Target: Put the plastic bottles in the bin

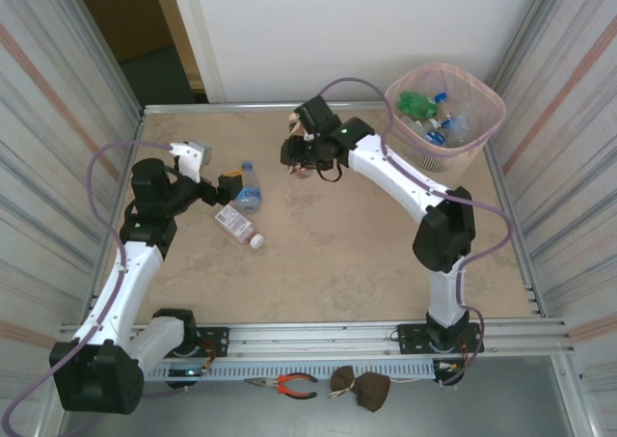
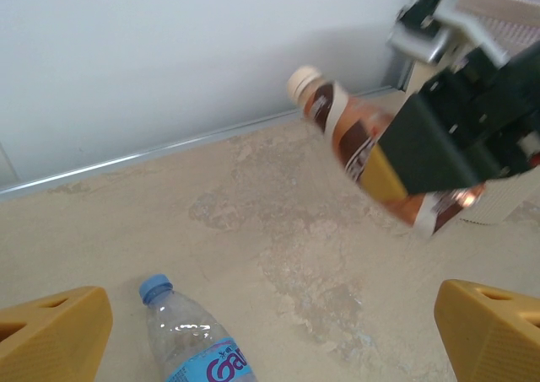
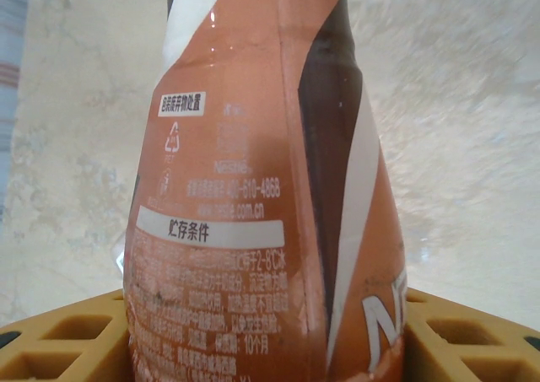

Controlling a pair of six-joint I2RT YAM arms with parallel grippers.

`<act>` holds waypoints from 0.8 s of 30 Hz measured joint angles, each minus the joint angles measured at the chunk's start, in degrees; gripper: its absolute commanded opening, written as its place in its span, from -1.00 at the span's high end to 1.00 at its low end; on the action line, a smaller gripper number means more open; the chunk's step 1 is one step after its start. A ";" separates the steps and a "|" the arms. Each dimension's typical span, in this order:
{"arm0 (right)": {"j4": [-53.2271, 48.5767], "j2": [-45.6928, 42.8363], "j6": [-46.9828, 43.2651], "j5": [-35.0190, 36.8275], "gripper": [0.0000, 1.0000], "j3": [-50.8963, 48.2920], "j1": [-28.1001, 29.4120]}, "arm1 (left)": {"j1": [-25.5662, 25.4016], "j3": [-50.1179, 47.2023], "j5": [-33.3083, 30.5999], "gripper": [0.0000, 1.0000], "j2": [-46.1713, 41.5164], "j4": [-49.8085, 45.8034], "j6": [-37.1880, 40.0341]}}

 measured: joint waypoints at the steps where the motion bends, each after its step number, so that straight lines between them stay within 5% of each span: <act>1: -0.74 -0.79 -0.96 0.66 -0.18 0.52 -0.63 | 0.00 0.00 0.00 -0.97 0.00 0.00 0.00; 11: -5.29 -7.63 -9.99 3.74 -0.18 3.74 -7.87 | 0.00 0.00 0.00 -0.97 0.00 0.00 0.00; 24: -6.51 -15.69 -20.46 2.21 -0.21 7.45 -25.64 | 0.00 0.00 0.00 -0.97 0.00 0.00 0.00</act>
